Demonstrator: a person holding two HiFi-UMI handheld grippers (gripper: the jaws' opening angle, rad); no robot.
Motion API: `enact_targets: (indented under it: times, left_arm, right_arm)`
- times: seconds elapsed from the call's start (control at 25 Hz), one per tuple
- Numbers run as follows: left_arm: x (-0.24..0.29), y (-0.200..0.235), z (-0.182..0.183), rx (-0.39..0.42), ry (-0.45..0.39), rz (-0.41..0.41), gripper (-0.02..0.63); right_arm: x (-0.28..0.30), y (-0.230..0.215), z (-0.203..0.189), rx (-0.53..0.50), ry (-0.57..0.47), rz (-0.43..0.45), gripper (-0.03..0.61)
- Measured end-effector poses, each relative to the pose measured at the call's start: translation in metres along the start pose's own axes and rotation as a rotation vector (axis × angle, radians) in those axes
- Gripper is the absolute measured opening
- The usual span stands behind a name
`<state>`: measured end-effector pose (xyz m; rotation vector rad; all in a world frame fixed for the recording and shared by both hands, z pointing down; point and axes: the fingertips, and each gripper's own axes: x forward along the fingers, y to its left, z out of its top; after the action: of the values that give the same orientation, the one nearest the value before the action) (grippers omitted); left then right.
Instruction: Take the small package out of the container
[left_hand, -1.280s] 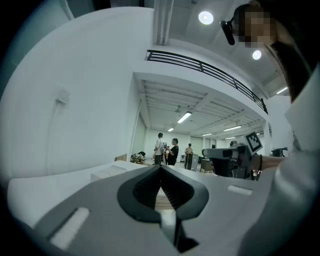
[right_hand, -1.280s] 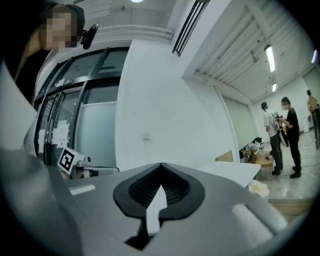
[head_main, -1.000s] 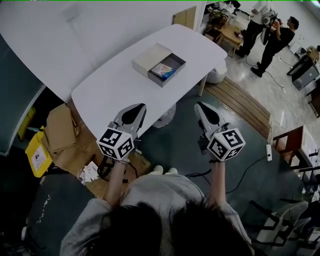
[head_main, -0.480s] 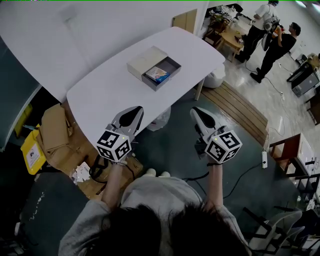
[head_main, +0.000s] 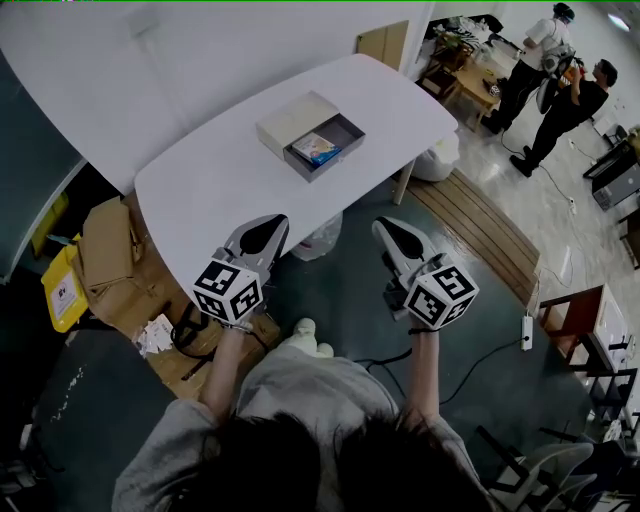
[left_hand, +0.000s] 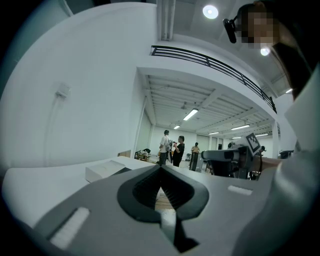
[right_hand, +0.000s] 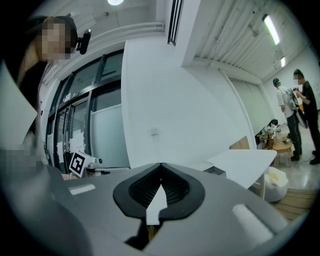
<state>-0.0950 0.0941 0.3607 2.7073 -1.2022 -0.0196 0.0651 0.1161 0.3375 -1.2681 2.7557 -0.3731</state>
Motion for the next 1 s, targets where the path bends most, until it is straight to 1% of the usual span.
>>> enact_targets:
  times: [0.16, 0.32, 0.56, 0.8, 1.0]
  left_arm:
    - [0.009, 0.002, -0.003, -0.001, 0.013, 0.001, -0.004]
    - [0.022, 0.012, -0.009, -0.021, 0.021, -0.002, -0.005]
    - [0.052, 0.028, -0.009, -0.041, 0.025, -0.018, -0.005]
    - [0.080, 0.047, -0.015, -0.074, 0.042, -0.031, -0.004]
    - [0.101, 0.061, -0.013, -0.076, 0.042, -0.040, -0.005]
  right_arm:
    - [0.005, -0.012, -0.002, 0.016, 0.000, -0.007, 0.012]
    - [0.018, -0.024, -0.001, 0.032, -0.002, -0.003, 0.012]
    - [0.046, -0.047, 0.006, 0.023, 0.003, 0.002, 0.012]
    - [0.074, -0.072, 0.006, 0.036, 0.016, -0.007, 0.012]
    - [0.088, -0.090, 0.007, 0.054, 0.019, -0.024, 0.012]
